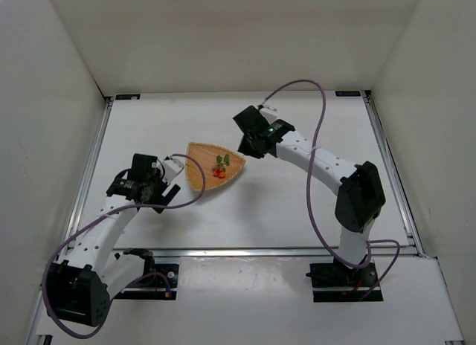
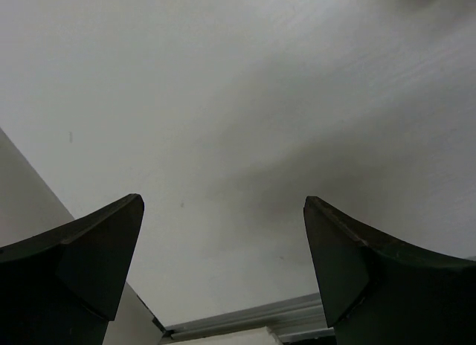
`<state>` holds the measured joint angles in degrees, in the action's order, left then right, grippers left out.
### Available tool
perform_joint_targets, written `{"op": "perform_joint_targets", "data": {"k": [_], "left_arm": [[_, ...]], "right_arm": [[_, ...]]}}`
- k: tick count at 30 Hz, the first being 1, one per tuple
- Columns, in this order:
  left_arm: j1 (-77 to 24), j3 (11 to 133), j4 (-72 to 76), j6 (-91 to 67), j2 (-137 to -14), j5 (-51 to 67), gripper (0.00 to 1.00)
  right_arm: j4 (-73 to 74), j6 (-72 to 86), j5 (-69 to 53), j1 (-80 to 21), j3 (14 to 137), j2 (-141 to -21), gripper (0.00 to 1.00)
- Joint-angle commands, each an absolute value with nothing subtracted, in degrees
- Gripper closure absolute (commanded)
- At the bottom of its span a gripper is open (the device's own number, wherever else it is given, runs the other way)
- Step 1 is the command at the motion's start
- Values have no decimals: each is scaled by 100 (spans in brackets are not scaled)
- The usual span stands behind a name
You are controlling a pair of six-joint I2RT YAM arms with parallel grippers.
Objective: Place and organize the fake fruits in the fruit bowl
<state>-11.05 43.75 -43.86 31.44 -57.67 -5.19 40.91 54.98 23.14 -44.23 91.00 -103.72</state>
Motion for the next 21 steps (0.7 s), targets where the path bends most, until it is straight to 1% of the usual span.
{"op": "perform_joint_targets", "data": {"k": [1,2,4,7,10,11,12,14,15,18,20,21], "left_arm": [[-1160,4001,-4544,3428,-5564,-905,0],[-1160,3938,-4544,3428,-5563,-905,0],[-1160,3824,-4544,3358,-5511,-905,0],[-1160,3657,-4544,3305,-5388,-905,0],[-1160,3543,-4544,3305,-5388,-958,0],[-1160,3542,-4544,3305,-5388,-958,0],[-1160,3542,-4492,3305,-5388,-958,0],[-1160,3542,-4491,3252,-5388,-958,0],[-1160,3542,-4491,3252,-5388,-958,0],[-1160,3594,-4491,3200,-5388,-906,0],[-1160,3595,-4491,3199,-5388,-905,0],[-1160,3656,-4491,3147,-5388,-905,0]], "right_arm": [[3779,4633,2173,-4658,9885,-10906,98],[3727,4580,2014,-4658,10331,-11264,98],[3727,4579,1524,-4658,10730,-11609,98],[3727,4640,1144,-4711,11275,-12311,97],[3666,4641,441,-4711,11662,-12698,90],[3613,4571,274,-4711,11741,-12770,86],[3612,4518,38,-4711,11803,-12831,72],[3612,4404,-149,-4764,11856,-12894,48],[3543,4273,-228,-4764,11856,-12815,30],[3385,4018,-281,-4764,11629,-12421,13],[3384,3816,-159,-4764,11479,-12148,8],[3384,3719,16,-4764,11252,-11816,1]]}}
